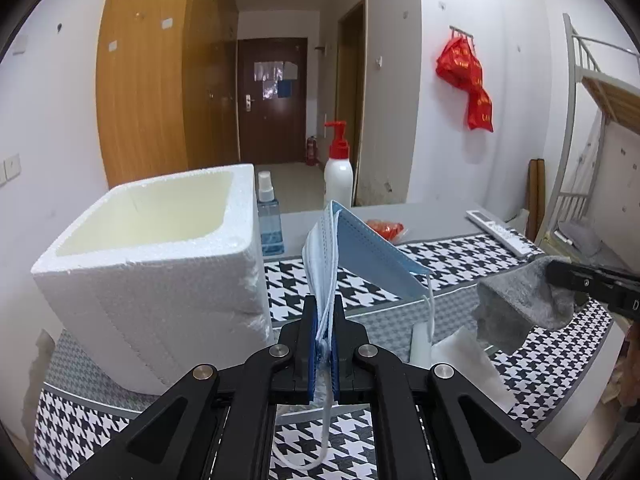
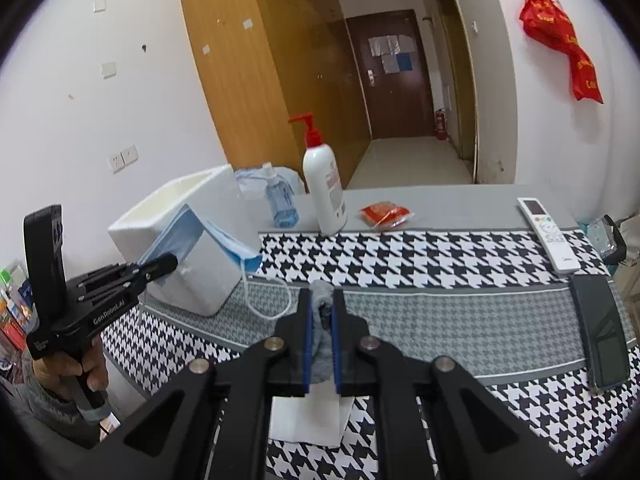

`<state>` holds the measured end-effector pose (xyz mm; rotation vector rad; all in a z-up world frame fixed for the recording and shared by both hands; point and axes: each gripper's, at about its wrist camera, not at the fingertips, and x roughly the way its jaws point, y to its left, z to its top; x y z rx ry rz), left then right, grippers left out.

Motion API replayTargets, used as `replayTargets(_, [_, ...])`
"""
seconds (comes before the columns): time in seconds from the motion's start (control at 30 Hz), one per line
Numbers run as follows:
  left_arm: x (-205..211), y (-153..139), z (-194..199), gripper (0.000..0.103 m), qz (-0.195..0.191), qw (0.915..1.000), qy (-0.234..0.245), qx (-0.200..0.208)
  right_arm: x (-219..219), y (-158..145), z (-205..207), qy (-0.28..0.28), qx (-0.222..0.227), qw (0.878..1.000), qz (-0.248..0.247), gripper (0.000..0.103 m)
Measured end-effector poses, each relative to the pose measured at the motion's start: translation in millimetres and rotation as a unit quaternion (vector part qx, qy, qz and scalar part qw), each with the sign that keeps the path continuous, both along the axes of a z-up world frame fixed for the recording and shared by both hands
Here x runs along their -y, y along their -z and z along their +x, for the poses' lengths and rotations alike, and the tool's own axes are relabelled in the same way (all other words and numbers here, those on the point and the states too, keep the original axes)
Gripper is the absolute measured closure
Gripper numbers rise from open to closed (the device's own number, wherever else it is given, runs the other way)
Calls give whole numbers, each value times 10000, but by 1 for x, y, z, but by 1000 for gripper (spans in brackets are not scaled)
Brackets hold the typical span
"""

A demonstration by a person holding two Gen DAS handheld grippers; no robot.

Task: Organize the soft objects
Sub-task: 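Lift the mask and sock and carry both toward the white foam box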

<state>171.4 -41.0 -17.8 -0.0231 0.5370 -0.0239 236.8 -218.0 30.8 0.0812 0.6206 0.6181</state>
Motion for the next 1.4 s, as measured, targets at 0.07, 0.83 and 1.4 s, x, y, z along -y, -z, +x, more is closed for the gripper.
replayTargets(0.07, [-1,-3,-1,98,-42,10000,-15,20,1,-3,0,18,18,10000,88,92])
replayTargets(0.83, [-4,-34,-18,98,131,9991,-46,403,-19,-30,-14,-148,506,9985,111,92])
replayTargets(1.4, [-14,-52,-24,98,304,9974,-202,617,-39,-45,-12,-253,704,9972,1,92])
